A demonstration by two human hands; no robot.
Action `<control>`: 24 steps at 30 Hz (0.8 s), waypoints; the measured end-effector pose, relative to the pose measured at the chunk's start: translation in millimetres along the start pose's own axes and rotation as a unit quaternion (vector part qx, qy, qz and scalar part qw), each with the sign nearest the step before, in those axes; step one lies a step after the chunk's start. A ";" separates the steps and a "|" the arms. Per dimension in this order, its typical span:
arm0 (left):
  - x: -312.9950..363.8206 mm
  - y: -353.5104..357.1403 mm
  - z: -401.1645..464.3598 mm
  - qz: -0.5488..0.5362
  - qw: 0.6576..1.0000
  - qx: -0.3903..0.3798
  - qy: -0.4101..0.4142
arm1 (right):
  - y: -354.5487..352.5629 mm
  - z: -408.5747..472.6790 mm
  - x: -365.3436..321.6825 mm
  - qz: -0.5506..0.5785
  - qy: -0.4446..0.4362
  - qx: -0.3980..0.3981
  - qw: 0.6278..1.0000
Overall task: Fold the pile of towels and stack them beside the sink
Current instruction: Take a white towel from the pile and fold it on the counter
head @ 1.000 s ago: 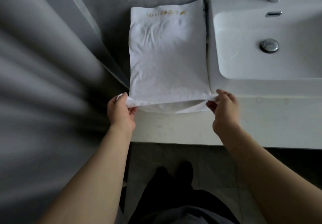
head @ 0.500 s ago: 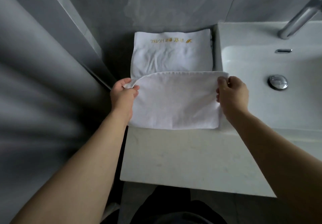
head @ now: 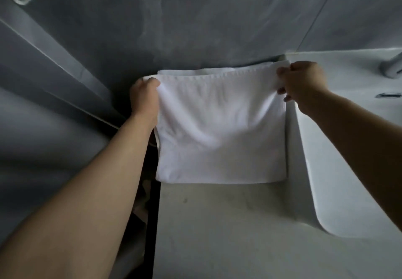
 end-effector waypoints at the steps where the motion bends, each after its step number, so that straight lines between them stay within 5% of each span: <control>1: 0.0 7.1 9.8 0.003 1.000 -0.008 -0.004 | 6.9 10.0 -0.2 0.016 0.023 -0.004 1.000; 16: -22.6 59.3 79.8 0.181 0.983 0.039 0.008 | 58.4 72.4 4.5 0.011 0.092 0.022 0.995; 20: -25.6 63.8 66.9 0.214 0.971 0.094 0.040 | 62.4 64.2 -7.2 -0.142 0.014 0.043 0.989; 24: -17.5 65.3 44.2 0.213 0.958 0.119 0.148 | 81.7 9.0 -17.4 -0.046 -0.124 0.068 0.989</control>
Point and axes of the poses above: each hand's wrist, its own z-axis towards the middle knuckle, its own y-axis out of the palm, x = y × z, the point moved 5 cm from there along z, towards the middle knuckle, and after that the axes turned 1 degree about -y, right-handed, at the moved point
